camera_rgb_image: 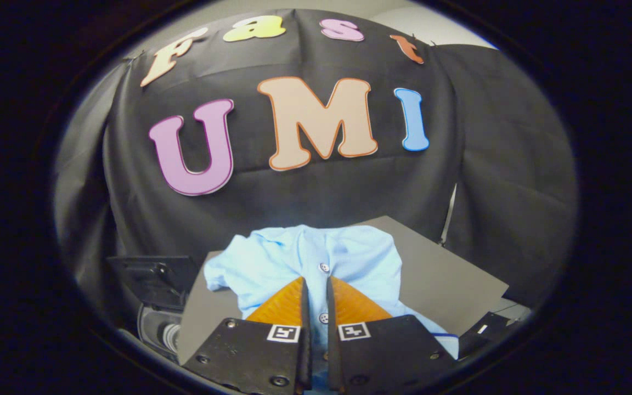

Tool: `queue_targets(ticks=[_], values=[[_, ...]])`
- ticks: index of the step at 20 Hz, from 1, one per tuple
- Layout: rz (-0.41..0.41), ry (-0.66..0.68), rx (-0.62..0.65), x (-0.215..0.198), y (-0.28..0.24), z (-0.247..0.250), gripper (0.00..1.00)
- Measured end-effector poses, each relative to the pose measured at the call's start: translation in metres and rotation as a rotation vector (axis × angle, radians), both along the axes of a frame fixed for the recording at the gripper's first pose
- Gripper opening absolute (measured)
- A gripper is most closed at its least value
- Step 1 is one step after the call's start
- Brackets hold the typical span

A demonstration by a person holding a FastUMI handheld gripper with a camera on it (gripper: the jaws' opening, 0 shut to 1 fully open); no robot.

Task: Put the clothes into the washing machine and then close the washing machine lid.

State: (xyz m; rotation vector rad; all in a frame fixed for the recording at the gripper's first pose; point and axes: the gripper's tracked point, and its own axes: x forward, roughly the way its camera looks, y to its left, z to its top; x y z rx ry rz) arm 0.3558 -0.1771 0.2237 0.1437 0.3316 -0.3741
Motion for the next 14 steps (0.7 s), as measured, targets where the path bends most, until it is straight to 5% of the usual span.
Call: queue_targets(ticks=[14], values=[[0.340, -0.069, -0.006, 0.051, 0.188, 0.053, 0.11]])
